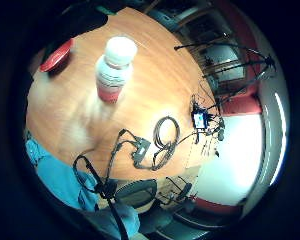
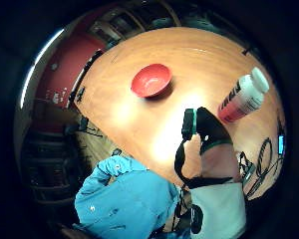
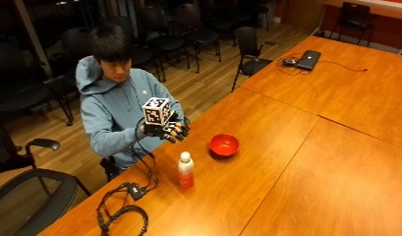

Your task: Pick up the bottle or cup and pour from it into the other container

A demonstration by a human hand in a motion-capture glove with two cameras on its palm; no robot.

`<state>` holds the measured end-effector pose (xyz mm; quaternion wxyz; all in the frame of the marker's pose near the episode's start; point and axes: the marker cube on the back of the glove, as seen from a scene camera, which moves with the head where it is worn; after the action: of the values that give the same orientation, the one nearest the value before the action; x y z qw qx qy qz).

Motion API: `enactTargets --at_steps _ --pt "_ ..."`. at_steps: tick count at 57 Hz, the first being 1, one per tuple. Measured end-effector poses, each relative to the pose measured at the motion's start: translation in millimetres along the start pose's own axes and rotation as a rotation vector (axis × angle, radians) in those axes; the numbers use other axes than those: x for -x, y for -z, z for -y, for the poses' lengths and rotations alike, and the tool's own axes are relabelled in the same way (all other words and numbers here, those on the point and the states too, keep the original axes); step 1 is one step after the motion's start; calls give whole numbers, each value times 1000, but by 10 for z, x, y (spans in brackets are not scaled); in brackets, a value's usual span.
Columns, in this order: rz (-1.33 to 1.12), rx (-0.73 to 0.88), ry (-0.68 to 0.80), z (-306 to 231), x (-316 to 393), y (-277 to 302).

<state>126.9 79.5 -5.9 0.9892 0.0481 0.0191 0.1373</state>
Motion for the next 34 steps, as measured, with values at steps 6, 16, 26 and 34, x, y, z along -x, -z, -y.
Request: enactTargets --at_steps 6,16,26,34 --pt "16 -38 -18 -10 -249 64" --pt "61 -133 -41 -74 -646 84" --pt "142 -207 -48 -183 -953 30" --pt "263 -263 -16 -279 -1121 -85"
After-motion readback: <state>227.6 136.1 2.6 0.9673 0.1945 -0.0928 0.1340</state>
